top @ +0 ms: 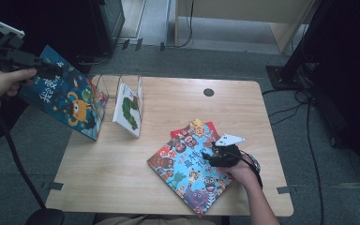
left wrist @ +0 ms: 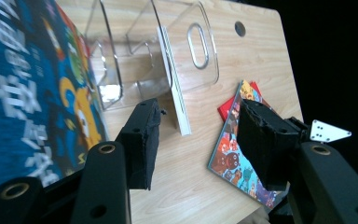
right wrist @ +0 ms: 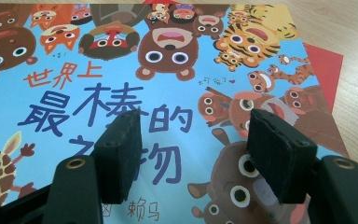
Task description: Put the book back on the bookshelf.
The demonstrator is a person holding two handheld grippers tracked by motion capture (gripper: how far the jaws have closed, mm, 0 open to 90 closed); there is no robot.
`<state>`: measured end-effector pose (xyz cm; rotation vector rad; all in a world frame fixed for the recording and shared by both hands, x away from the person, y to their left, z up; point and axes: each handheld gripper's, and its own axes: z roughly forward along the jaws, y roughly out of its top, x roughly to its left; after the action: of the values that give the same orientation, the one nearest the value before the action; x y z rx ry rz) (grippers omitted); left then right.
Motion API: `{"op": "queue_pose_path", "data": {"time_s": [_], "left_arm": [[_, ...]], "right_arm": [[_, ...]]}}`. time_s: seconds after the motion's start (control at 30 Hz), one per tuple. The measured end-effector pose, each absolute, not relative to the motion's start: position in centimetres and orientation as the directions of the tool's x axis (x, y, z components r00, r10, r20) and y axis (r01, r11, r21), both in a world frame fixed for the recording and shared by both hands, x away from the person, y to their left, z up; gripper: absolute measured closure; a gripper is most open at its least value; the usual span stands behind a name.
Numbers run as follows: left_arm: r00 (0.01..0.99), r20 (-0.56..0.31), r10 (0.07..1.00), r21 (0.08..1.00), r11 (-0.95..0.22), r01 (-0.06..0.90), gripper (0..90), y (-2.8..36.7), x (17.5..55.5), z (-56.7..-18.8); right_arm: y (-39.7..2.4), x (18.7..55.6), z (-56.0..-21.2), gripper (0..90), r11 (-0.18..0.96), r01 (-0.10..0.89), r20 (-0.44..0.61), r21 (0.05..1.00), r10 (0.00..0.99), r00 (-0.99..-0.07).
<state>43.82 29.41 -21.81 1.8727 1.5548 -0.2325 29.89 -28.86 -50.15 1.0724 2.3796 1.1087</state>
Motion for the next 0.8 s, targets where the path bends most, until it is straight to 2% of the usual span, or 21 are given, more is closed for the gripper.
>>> {"op": "queue_pose_path", "data": {"time_s": [0.8], "left_arm": [[0.359,-0.533,0.766,0.407,-0.14,0.903,49.5,23.5,41.4,-28.1]], "right_arm": [[-29.3,29.8,-50.1,41.1,0.416,0.505,0.039,0.756,0.742,-0.669]]}}
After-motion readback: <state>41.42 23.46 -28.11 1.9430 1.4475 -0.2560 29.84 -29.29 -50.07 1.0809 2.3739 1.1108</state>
